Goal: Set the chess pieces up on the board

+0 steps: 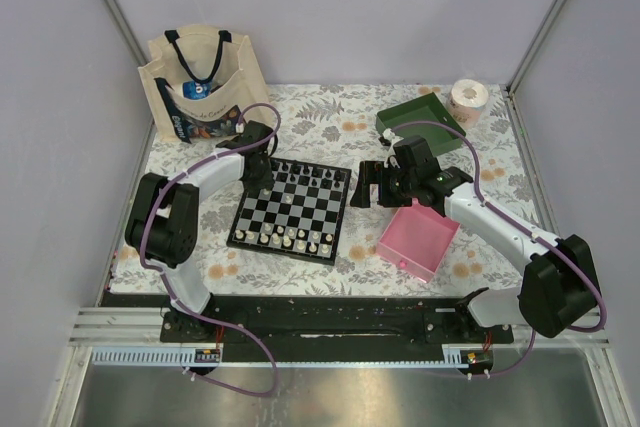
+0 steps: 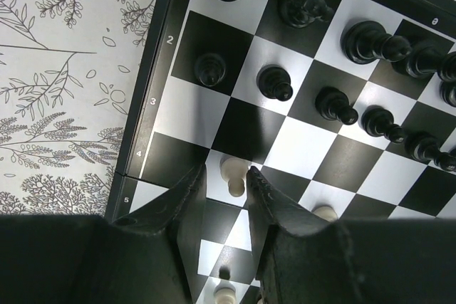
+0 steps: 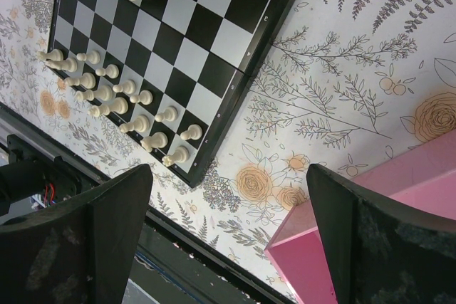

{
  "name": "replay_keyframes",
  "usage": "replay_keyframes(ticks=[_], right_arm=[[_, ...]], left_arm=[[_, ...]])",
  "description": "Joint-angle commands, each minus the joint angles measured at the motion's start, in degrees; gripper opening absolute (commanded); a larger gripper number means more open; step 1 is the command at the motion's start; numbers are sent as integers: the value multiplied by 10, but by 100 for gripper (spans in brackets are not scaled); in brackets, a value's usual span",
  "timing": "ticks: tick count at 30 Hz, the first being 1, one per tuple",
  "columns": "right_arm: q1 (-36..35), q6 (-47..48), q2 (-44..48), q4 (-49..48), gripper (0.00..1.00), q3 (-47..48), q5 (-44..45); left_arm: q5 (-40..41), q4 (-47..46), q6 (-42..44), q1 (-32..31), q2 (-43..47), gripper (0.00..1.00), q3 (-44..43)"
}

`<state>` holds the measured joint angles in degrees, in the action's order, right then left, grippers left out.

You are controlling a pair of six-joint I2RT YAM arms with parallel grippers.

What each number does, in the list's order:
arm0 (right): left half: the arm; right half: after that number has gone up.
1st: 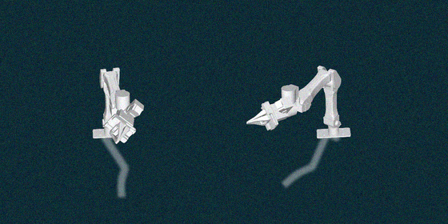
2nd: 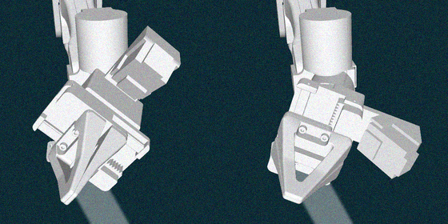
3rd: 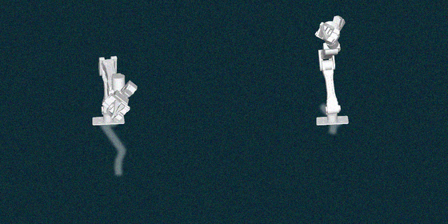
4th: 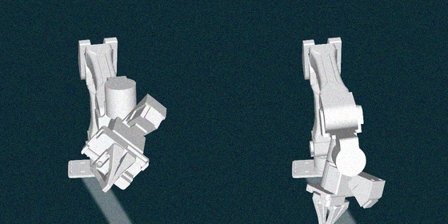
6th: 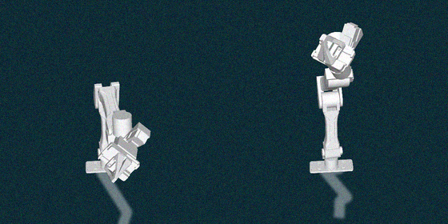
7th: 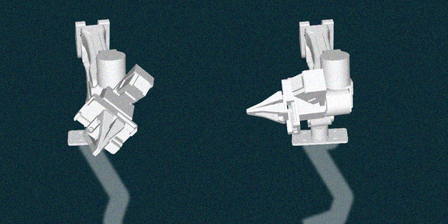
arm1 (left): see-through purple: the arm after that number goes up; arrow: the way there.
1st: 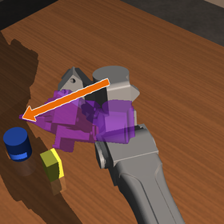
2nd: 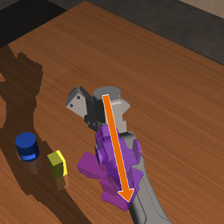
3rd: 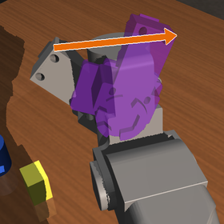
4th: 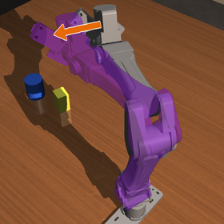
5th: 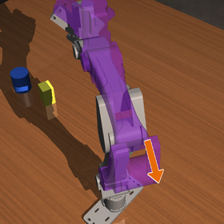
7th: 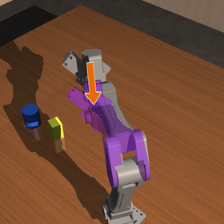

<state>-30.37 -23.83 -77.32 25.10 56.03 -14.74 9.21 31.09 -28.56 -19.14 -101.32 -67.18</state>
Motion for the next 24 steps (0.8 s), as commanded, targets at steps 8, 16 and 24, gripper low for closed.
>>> replay_keyframes(ticks=[8,16,24], right_arm=[[-1,0,5,-13,99,19,-16],[-1,-1,1,-13,99,21,-18],[-2,-7,2,-13,99,22,-15]], left_arm=[[-2,-15,-5,-6,2,23,-23],[1,-15,-6,-8,40,7,-3],[26,-2,-14,-9,138,2,73]])
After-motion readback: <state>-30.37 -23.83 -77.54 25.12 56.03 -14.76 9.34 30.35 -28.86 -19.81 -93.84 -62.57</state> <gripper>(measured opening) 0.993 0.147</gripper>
